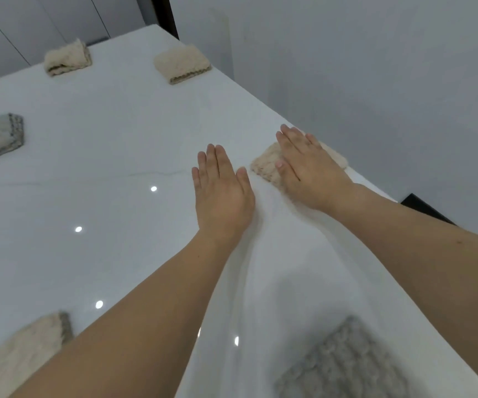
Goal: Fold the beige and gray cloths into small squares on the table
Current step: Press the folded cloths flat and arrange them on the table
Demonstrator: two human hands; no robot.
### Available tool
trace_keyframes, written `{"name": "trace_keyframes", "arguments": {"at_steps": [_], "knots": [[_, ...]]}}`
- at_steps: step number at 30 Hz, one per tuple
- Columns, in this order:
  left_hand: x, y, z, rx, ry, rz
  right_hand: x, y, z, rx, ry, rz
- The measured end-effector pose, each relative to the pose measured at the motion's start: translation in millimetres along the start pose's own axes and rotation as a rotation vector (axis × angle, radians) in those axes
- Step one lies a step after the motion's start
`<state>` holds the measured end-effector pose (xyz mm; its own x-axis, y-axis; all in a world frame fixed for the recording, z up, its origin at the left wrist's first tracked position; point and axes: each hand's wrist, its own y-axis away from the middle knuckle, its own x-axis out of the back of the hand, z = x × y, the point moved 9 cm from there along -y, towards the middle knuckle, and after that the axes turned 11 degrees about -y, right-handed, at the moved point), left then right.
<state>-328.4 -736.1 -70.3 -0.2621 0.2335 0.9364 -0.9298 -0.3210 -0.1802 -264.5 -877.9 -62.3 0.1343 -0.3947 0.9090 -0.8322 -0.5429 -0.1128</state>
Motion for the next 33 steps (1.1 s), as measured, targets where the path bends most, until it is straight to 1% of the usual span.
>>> {"name": "trace_keyframes", "arguments": {"at_steps": [7, 12, 19, 23, 27, 31, 33], "knots": [[63, 45, -89, -0.034, 0.044, -0.015, -23, 35, -113, -0.057, -0.117, 0.020], [92, 80, -162, -0.009, 0.090, -0.026, -58, 60, -185, -0.112, -0.325, -0.011], [114, 133, -251, 0.110, 0.232, -0.079, -110, 94, -255, -0.222, -0.755, -0.071], [127, 173, -291, 0.206, 0.330, -0.080, -143, 113, -287, -0.236, -0.930, -0.117], [136, 208, -318, 0.279, 0.386, -0.070, -172, 130, -312, -0.227, -0.984, -0.198], [131, 231, -346, 0.410, 0.462, -0.049, -187, 132, -333, -0.205, -1.009, -0.199], [125, 240, -353, 0.463, 0.541, -0.053, -191, 131, -342, -0.198, -1.010, -0.204]]}}
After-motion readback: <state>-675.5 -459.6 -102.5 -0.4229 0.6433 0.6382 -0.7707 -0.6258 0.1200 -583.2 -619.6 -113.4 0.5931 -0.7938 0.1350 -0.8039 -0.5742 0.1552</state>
